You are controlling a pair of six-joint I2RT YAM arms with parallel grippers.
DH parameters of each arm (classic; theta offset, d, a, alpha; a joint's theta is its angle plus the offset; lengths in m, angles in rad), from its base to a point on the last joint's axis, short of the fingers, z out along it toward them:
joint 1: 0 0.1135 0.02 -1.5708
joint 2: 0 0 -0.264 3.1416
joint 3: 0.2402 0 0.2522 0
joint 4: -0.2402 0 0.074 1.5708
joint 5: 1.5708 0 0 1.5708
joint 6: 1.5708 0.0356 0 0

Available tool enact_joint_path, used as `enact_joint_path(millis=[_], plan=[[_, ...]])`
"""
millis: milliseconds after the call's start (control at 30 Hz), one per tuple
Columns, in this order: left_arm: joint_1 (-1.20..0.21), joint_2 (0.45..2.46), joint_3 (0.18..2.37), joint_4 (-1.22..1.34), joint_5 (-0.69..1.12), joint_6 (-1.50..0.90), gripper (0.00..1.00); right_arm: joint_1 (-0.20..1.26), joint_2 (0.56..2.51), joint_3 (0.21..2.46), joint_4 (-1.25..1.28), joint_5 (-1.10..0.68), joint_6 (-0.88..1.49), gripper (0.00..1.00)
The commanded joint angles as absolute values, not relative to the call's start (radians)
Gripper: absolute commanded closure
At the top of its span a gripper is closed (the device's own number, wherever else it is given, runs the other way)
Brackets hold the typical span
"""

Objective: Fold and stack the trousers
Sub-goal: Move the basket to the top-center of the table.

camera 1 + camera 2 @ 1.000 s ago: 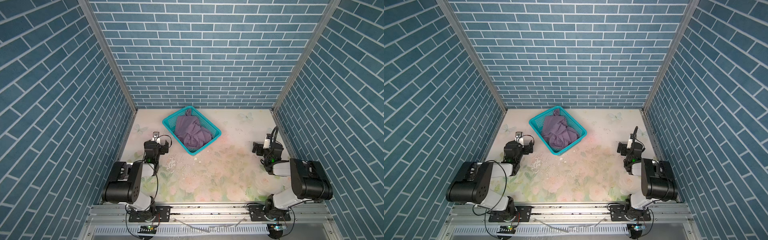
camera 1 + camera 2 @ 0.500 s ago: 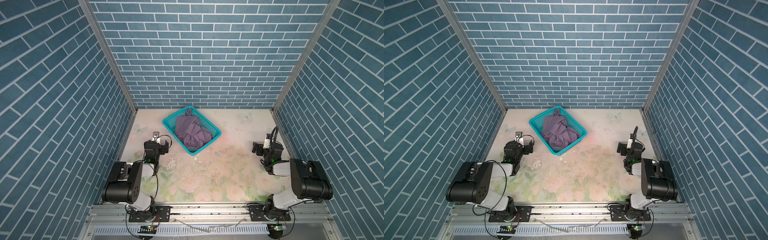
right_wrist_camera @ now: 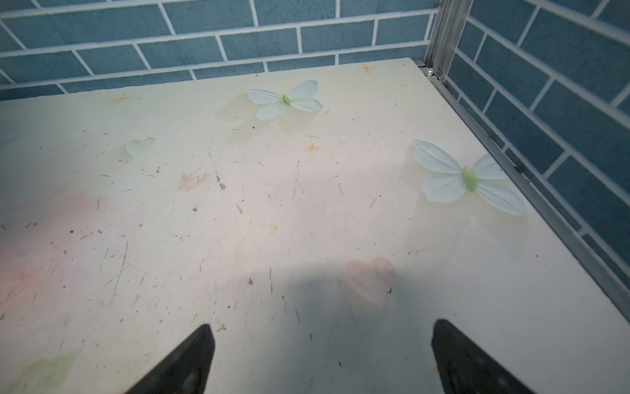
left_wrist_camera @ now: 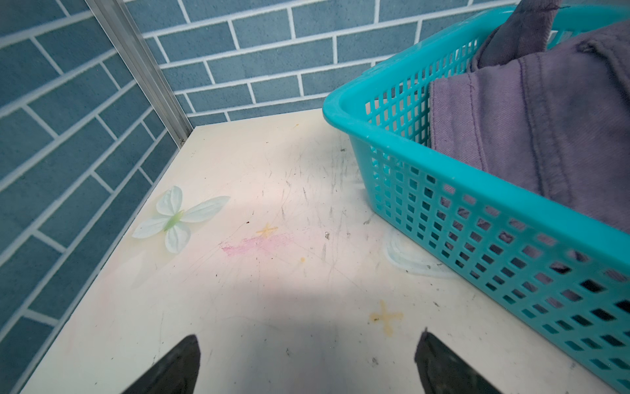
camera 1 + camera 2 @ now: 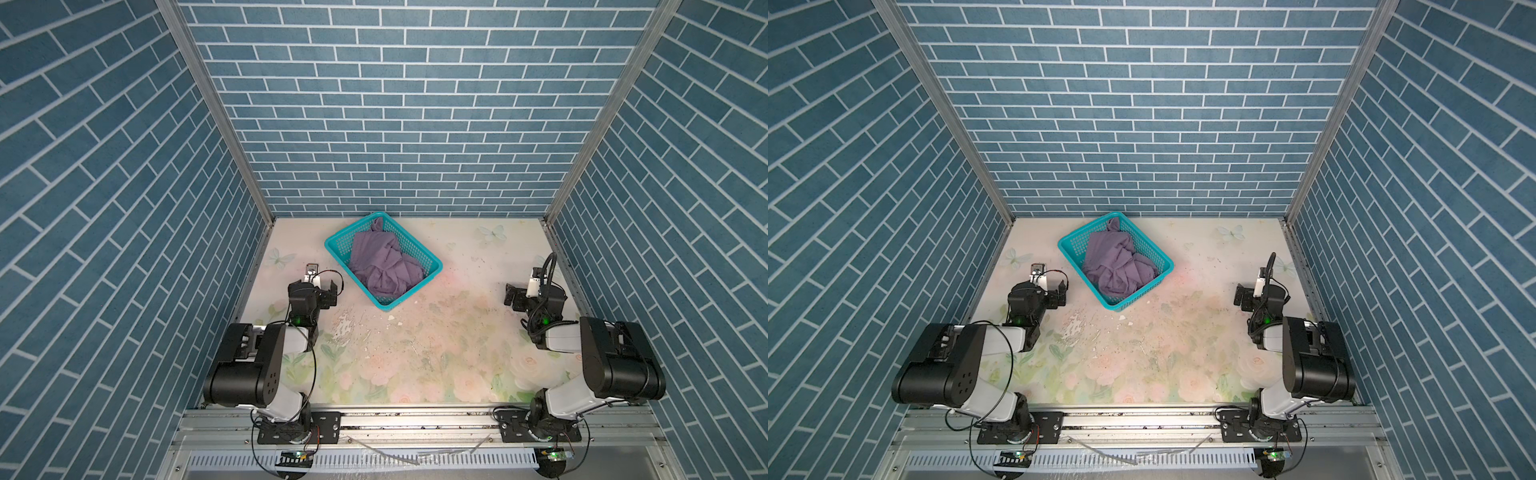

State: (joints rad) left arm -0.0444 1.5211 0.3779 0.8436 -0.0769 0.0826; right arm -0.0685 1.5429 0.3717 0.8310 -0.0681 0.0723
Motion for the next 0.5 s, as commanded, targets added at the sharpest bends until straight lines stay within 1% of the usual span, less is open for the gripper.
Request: enact_joint_path(millis=[0,333,467], plan=[[-0.044,1.527,0.391,0.85,-0.074,0.077,0.01,-0.072,1.543,0.399,0.854,-0.077,0.052,0.01],[-0.04,1.52,0.391,0.849,-0.072,0.078,0.01,-0.073,1.539,0.395,0.861,-0.074,0.052,0.01],[-0.044,1.419,0.431,0.704,-0.102,0.071,0.01,-0.07,1.406,0.386,0.768,-0.035,0.06,0.01]])
